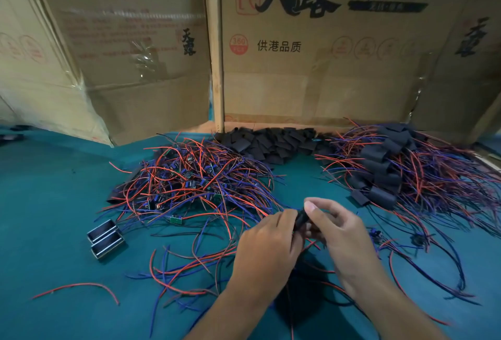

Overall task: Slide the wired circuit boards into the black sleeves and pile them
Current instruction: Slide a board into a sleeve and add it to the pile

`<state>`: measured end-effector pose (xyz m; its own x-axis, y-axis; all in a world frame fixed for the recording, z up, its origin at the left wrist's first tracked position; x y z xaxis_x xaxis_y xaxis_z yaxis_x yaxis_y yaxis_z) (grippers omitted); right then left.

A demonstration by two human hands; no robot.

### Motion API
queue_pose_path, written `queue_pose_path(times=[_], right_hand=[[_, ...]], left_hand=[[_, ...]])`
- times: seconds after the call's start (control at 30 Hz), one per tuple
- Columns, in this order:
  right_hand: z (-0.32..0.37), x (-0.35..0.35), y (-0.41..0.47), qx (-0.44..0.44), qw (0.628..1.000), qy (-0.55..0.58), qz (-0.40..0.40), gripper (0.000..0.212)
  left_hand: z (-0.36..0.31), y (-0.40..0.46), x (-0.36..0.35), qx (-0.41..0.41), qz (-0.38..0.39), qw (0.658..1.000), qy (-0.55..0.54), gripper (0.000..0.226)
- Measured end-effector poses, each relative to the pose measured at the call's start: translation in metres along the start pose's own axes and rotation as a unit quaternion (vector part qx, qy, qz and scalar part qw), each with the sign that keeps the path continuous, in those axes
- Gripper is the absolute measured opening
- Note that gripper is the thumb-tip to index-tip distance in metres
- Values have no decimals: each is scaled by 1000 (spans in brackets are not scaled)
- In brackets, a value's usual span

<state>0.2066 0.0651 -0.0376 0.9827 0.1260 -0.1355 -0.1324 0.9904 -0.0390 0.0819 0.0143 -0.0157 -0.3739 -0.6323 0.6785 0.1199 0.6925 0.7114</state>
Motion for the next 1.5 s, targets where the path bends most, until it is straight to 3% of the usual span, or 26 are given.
queue_pose_path(times=[0.1, 0.23, 0.43, 0.5, 0.57, 0.63, 0.73, 0.8, 0.87, 1.0, 1.13, 1.3, 1.5], right_hand=[[-8, -5, -7, -39, 995, 89, -14, 24], [-14, -14, -12, -78, 982, 167, 28, 34], [-16, -14, -15, -43, 989, 134, 44, 38], [-17, -16, -15, -35, 992, 113, 47, 39], [-17, -16, -14, -32, 993, 108, 40, 32], [-17, -8, -11, -35, 991, 125, 18, 11], [-16, 10, -2, -39, 987, 157, -7, 9], [-15, 19, 1, -38, 986, 160, -12, 13], [-16, 21, 3, -42, 988, 150, -10, 16], [-17, 20, 4, -44, 989, 142, 0, 12], [-17, 22, 6, -39, 989, 142, -1, 17], [-18, 25, 10, -40, 987, 156, 3, 23], [-20, 27, 14, -44, 986, 162, 9, 20]], left_hand=[[2, -2, 1, 9, -1, 1000, -4, 21], [6, 1, 2, 5, 7, 999, 38, 23], [0, 1, 3, -12, 14, 999, 26, 10], [0, 1, 2, -6, 32, 999, 17, 23], [0, 2, 2, -24, 72, 997, 3, 27], [10, 5, 5, -30, 132, 991, -25, 32], [74, 7, 28, 72, 166, 980, -87, 34], [126, -3, 52, 156, 175, 972, -19, 23], [161, -18, 62, 216, 231, 947, 54, 18], [179, -34, 54, 265, 295, 915, 75, 26], [182, -36, 55, 301, 244, 919, 79, 18], [180, -35, 54, 319, 257, 905, 111, 17], [138, -7, 96, 255, 52, 964, 45, 17]])
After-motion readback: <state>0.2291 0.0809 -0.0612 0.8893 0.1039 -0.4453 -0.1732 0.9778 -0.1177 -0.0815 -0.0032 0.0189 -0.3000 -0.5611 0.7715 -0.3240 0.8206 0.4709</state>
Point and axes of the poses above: each hand's wrist, its own y-axis towards the middle knuckle, its own x-axis out of the back of the hand, z = x × y, the point moved 5 cm from there along y, towards the middle knuckle, and after that the axes turned 6 degrees about -x, right-handed, at the moved point
